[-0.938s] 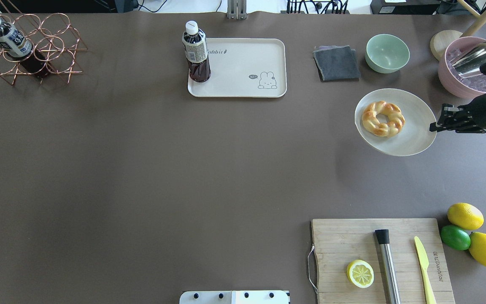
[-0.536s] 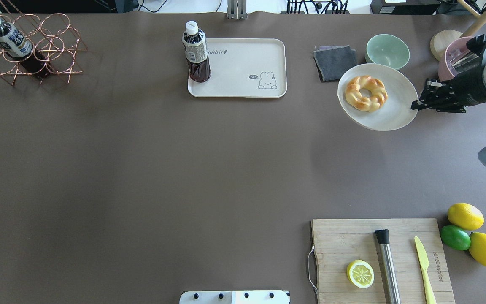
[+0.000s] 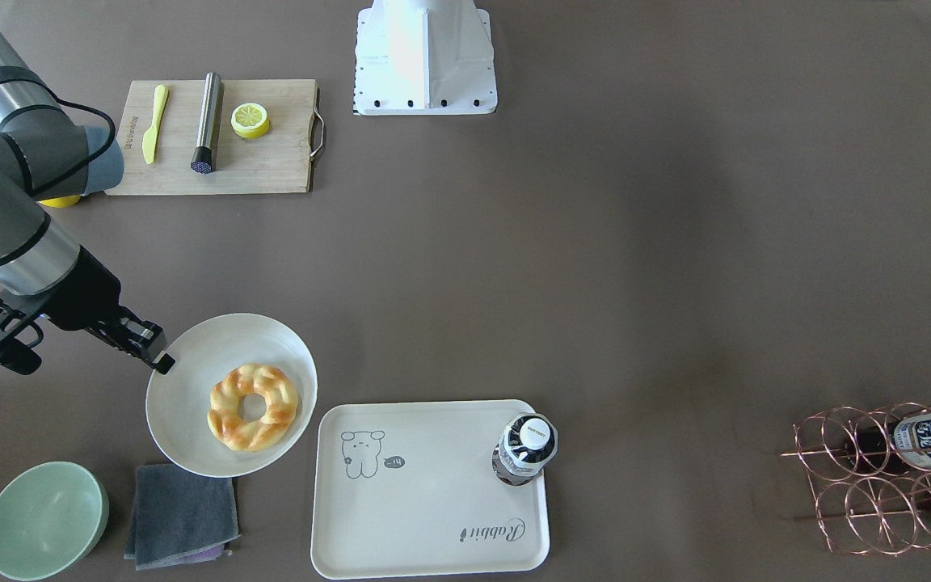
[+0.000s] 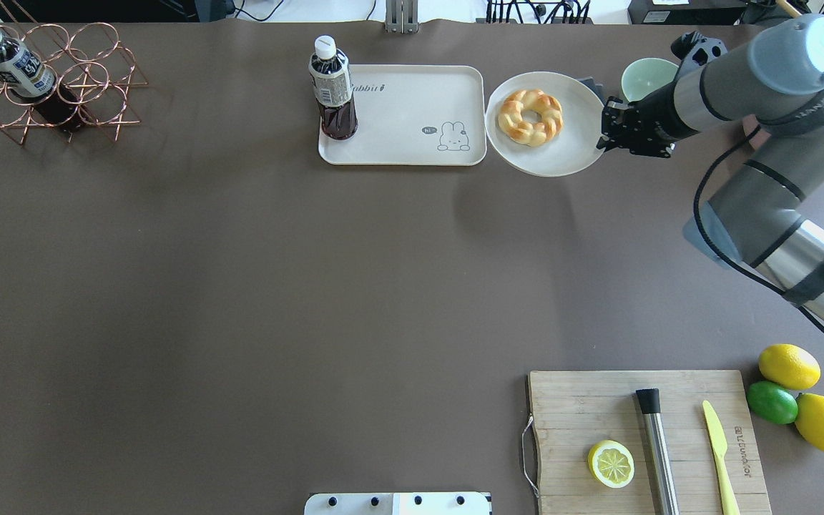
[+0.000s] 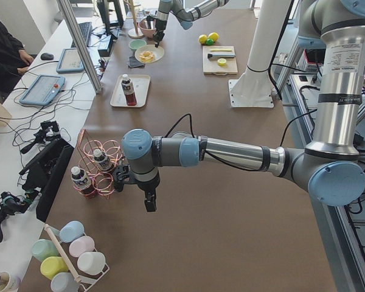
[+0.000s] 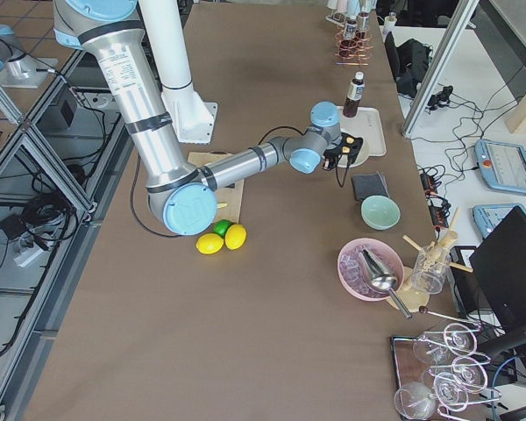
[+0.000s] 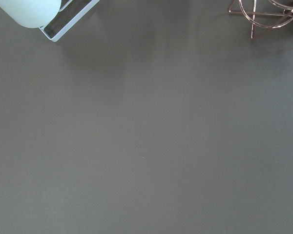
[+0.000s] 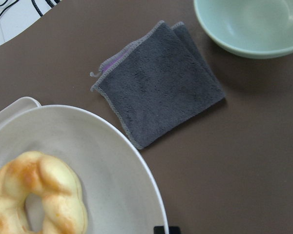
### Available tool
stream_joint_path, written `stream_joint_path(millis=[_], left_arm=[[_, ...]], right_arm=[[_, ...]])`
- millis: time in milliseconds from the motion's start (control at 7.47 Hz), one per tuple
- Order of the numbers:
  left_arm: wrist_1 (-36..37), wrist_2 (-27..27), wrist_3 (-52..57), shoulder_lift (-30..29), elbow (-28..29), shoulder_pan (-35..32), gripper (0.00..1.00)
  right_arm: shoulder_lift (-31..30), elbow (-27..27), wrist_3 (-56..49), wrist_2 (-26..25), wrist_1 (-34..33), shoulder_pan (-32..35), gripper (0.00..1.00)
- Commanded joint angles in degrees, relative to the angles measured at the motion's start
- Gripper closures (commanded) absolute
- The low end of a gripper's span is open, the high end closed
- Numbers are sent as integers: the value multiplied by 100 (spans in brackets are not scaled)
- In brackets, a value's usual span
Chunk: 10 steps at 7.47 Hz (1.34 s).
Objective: Place donut on tray
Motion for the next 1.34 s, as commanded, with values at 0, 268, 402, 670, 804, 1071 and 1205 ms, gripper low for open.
stream_joint_path(millis=[0, 268, 402, 670, 804, 1071, 1205], left_arm=[[9, -4, -1, 14, 6, -8, 2], [9, 5, -1, 14, 6, -8, 2], [9, -4, -1, 5, 6, -8, 2], [9, -4, -10, 5, 6, -8, 2], [9, -4, -10, -4, 6, -8, 2], [9, 5, -10, -39, 6, 1, 2], [9, 5, -10, -48, -3, -8, 2]], right_arm=[[1628, -1305, 633, -990, -724, -527, 100], [2378, -2213, 784, -1255, -699, -598, 100], [2677, -2574, 785, -1369, -681, -642, 100], [2952, -2858, 863, -1545, -681, -756, 100], [2996, -2867, 942, -1564, -681, -791, 100], [2996, -2876, 961, -1643, -681, -897, 100], [2996, -2902, 961, -1686, -681, -932, 100]])
